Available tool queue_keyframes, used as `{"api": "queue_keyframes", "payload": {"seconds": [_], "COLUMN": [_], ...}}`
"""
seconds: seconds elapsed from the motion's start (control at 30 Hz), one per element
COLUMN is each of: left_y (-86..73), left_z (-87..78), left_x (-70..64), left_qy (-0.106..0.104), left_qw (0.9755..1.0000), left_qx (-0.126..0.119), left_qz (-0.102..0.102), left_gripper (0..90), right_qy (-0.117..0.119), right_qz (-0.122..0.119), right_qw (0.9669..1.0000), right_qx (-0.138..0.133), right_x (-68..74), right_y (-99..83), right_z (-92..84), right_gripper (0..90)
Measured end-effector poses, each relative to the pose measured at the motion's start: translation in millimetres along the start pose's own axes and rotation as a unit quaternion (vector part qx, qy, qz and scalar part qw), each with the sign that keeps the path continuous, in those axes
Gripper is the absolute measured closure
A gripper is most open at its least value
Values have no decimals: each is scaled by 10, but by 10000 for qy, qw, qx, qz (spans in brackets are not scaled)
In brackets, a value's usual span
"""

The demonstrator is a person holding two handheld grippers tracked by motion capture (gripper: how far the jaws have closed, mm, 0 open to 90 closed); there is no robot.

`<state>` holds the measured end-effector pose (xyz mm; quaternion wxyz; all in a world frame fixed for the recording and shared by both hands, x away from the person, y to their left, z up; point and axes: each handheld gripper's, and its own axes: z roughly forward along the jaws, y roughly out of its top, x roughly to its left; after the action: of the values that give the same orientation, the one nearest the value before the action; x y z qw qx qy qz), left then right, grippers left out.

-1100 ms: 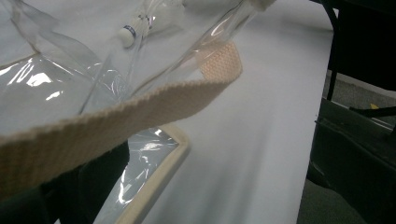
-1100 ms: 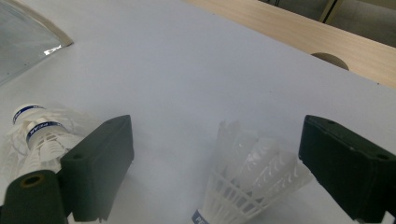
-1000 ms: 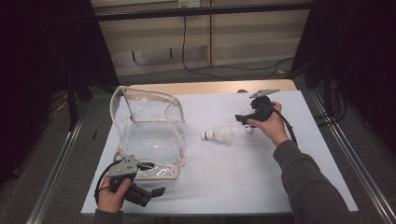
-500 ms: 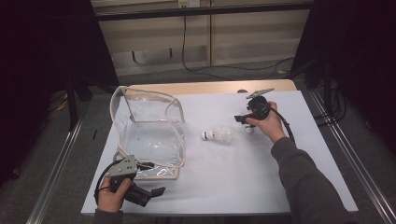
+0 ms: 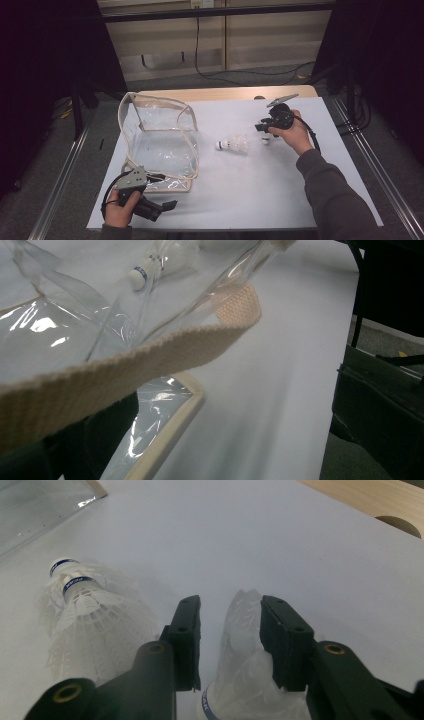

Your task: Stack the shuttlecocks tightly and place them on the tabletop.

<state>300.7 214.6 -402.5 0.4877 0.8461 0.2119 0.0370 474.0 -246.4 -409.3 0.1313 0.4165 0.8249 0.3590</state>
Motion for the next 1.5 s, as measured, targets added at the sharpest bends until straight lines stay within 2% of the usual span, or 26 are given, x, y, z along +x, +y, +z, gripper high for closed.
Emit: {"api": "queue_keyframes", "payload": {"seconds": [0.13, 0.23, 0.47, 0.67, 0.93, 1.03, 1.13, 1.5], "left_y": [1, 2, 5, 5, 5, 8, 13, 13], "left_z": [3, 1, 3, 5, 6, 4, 2, 4], "left_x": [-1, 1, -1, -4, -5, -5, -9, -12], "left_qy": [-4, -1, 6, 4, -4, -5, -2, 4], "left_qw": [10000, 10000, 10000, 10000, 10000, 10000, 10000, 10000], "left_qx": [-14, -2, -11, -23, -23, -21, -10, -14], "left_qz": [10, 16, 4, 4, 0, 9, 30, 27], "left_gripper": [46, 46, 46, 46, 46, 46, 46, 46], "right_qy": [64, 122, 265, 369, 556, 593, 600, 726], "right_qz": [-21, 58, 122, 178, 128, 39, -51, 43], "right_qw": [9999, 9998, 9995, 9992, 9980, 9977, 9974, 9958], "right_qx": [106, 148, 131, -4, -254, -326, -387, -557], "right_x": [19, 29, 58, 100, 243, 304, 355, 415], "right_y": [-35, -73, -144, -172, -213, -242, -283, -525], "right_z": [-58, -96, -186, -281, -392, -419, -446, -482], "right_gripper": [701, 747, 877, 890, 891, 892, 891, 888]}}
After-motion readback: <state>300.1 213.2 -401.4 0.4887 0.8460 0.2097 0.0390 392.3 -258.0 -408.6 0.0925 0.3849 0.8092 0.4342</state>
